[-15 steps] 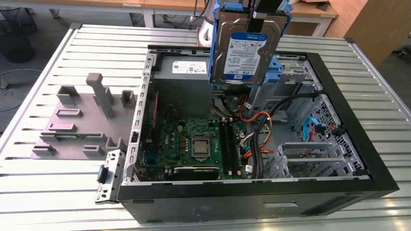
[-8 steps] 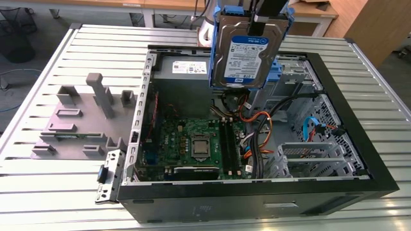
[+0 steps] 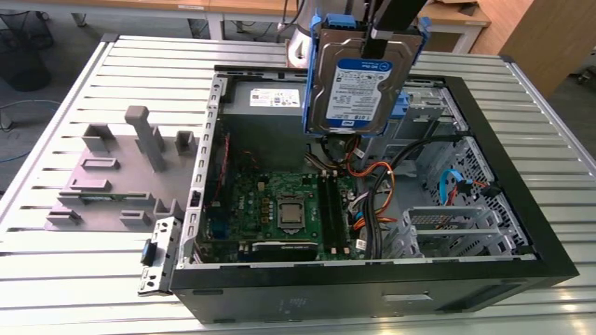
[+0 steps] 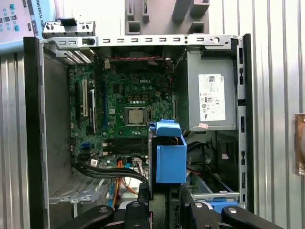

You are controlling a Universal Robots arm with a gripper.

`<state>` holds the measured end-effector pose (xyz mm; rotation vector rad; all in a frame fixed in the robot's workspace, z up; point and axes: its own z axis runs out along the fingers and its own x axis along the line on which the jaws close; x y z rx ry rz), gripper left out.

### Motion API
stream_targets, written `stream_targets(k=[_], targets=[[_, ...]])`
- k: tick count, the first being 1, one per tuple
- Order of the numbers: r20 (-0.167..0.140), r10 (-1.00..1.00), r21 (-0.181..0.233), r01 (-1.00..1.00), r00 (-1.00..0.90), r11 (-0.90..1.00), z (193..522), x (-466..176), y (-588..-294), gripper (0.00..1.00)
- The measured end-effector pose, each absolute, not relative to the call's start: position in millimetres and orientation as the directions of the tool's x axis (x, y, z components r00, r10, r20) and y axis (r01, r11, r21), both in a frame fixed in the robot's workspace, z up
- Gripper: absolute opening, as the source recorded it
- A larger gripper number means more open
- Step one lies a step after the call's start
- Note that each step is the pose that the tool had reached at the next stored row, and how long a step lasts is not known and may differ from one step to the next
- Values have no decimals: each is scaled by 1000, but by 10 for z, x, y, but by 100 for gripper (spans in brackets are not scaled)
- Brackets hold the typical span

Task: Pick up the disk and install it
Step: 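Pick up the disk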

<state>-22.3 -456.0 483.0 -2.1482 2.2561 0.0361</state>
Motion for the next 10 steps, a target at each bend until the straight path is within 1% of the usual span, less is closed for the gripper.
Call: stream_targets(k=[10], targets=[[-35,-998,-1,-999,-49,49,4831,-224,-4602,35]])
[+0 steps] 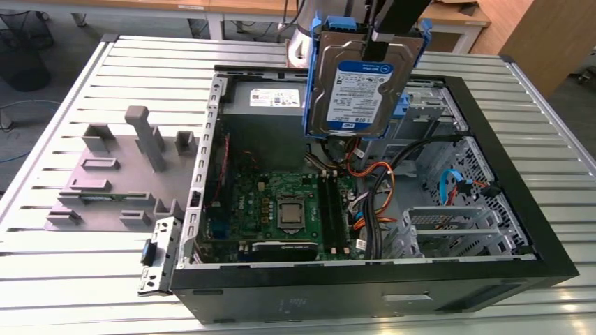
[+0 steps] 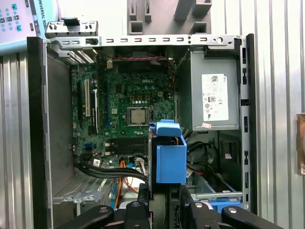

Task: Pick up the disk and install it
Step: 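Pick up the disk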

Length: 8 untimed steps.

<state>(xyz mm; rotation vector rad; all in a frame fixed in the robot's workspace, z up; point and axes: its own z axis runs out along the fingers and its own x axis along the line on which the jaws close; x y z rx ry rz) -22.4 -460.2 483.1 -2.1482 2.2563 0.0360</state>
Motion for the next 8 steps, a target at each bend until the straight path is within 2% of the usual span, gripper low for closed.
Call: stream_targets(k=[8], targets=[[-35,-998,-1,-999,-49,49,4831,-224,-4616,35]])
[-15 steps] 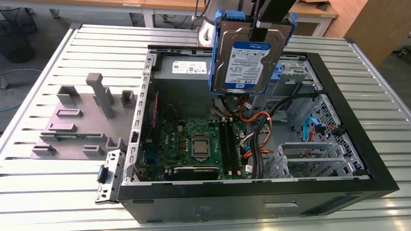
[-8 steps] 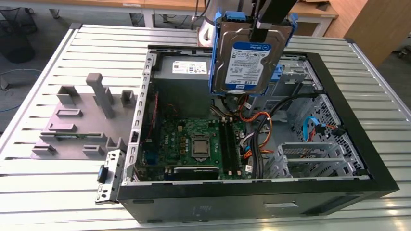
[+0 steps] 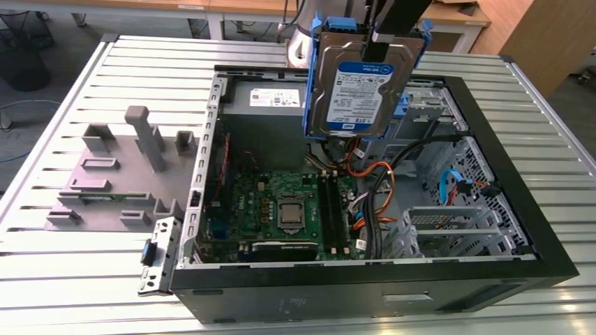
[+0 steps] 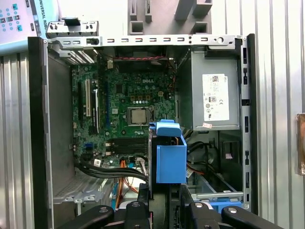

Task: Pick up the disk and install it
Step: 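Pick up the disk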

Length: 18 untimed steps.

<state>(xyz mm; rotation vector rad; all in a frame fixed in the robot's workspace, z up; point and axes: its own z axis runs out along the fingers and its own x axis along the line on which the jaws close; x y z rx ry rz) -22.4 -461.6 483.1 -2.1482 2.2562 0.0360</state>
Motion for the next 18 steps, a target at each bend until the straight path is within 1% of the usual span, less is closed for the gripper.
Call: stream_targets(k=[9,18], targets=[[-35,-998,-1,-999,-49,49,4831,-223,-4642,35],[-35,-998,-1,-999,-49,49,4830,-223,-4732,35]])
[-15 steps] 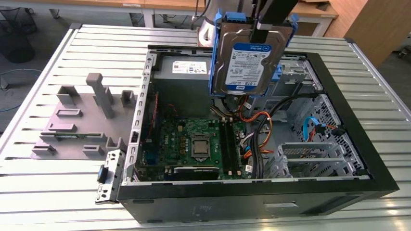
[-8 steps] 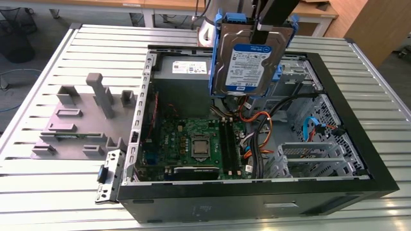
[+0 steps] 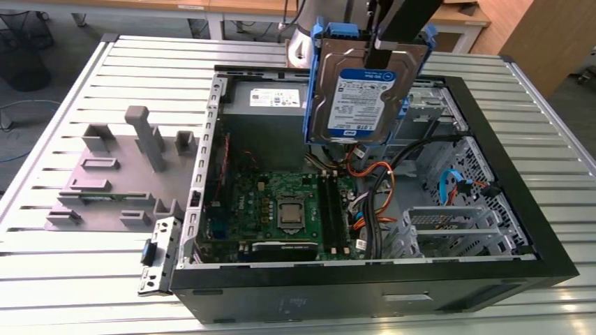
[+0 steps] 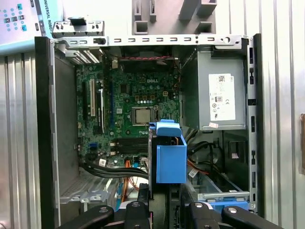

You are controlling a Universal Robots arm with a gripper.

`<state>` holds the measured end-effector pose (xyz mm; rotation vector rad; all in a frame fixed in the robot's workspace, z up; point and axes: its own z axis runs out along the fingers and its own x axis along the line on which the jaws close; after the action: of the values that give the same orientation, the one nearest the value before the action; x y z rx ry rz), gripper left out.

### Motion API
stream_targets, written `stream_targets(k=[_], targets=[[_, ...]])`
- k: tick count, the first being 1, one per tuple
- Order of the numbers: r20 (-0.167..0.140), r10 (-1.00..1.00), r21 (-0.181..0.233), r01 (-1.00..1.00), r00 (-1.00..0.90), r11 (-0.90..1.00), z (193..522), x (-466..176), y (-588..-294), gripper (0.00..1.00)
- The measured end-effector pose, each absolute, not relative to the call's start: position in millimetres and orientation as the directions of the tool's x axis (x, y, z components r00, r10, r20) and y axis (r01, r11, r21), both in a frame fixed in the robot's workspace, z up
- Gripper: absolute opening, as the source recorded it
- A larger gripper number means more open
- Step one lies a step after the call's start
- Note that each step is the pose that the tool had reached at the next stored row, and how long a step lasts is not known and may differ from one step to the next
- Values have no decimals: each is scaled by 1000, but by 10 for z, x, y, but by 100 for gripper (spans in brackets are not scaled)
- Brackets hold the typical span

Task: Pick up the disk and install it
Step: 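Pick up the disk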

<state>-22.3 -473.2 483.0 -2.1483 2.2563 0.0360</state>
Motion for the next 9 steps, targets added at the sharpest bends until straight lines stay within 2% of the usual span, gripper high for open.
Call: stream_targets(k=[9], targets=[[-35,-998,-1,-999,-49,49,4829,-223,-4846,35]])
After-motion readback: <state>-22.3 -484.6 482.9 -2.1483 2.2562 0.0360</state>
